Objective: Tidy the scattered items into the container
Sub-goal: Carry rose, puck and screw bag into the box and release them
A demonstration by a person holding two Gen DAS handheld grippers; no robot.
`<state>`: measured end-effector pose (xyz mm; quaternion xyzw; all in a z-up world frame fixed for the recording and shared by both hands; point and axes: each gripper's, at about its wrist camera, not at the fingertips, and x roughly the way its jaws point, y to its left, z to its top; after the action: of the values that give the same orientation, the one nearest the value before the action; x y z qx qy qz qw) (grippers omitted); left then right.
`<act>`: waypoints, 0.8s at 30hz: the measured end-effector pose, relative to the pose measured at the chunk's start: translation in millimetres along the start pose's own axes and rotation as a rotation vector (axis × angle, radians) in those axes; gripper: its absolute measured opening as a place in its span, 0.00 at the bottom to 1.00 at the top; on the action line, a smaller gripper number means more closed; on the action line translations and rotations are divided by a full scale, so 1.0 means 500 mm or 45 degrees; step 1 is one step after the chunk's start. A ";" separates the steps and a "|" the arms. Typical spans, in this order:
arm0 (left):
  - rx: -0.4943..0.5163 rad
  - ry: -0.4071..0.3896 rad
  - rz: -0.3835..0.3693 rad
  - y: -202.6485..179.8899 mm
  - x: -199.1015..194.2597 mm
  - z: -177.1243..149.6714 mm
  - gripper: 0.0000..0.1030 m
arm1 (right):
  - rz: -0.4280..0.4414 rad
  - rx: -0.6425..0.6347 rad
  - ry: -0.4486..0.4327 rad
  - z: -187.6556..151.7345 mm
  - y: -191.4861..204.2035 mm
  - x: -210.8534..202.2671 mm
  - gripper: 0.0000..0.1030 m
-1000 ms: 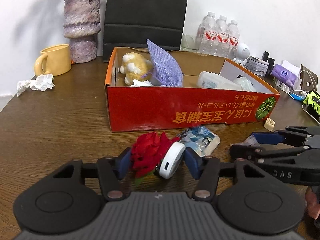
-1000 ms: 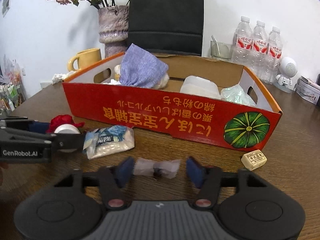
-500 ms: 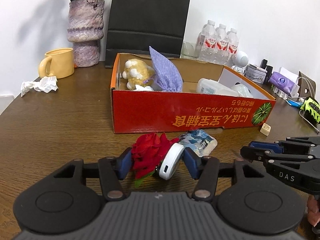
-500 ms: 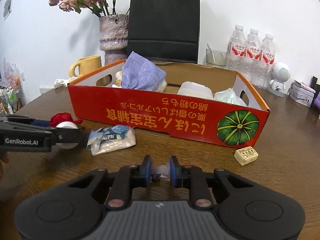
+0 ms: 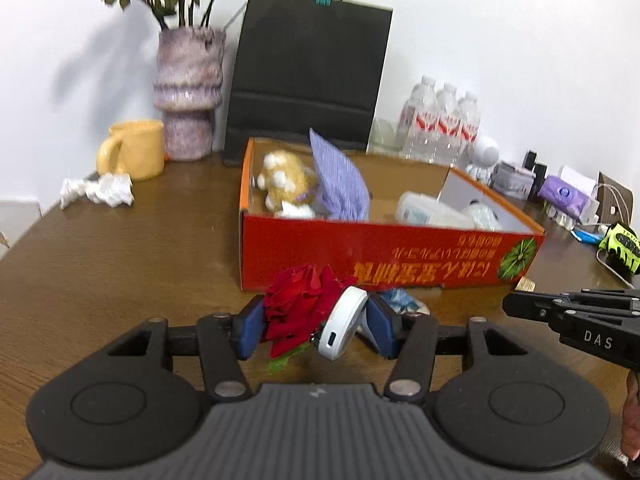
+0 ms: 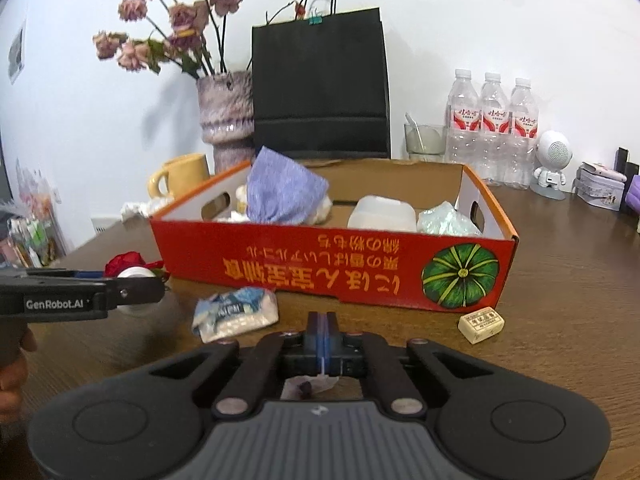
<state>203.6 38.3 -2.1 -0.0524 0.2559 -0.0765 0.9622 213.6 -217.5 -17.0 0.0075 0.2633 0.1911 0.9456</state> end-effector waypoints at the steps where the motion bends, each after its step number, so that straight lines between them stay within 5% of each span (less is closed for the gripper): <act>1: 0.000 -0.013 0.004 -0.001 -0.005 0.002 0.54 | 0.005 0.007 -0.009 0.004 -0.002 -0.003 0.00; 5: 0.002 -0.030 0.006 -0.007 -0.009 0.008 0.54 | 0.025 0.039 -0.013 0.015 -0.015 -0.010 0.02; 11: -0.016 0.010 0.019 -0.003 -0.001 -0.003 0.54 | 0.022 -0.022 0.151 -0.012 0.006 0.016 0.43; 16: -0.005 0.024 0.023 -0.007 -0.006 -0.016 0.54 | -0.024 -0.094 0.232 -0.033 0.033 0.039 0.44; 17: -0.005 0.028 0.024 -0.007 -0.006 -0.019 0.54 | -0.033 -0.108 0.233 -0.034 0.035 0.039 0.36; 18: -0.007 0.032 0.023 -0.007 -0.005 -0.020 0.54 | -0.028 -0.109 0.230 -0.034 0.036 0.037 0.14; 24: -0.014 0.007 0.009 -0.009 -0.016 -0.018 0.54 | -0.013 -0.082 0.176 -0.029 0.031 0.020 0.13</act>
<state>191.4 34.7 -5.4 -0.0565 0.2591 -0.0717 0.9615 208.7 -200.5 -32.6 -0.0374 0.3218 0.1946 0.9258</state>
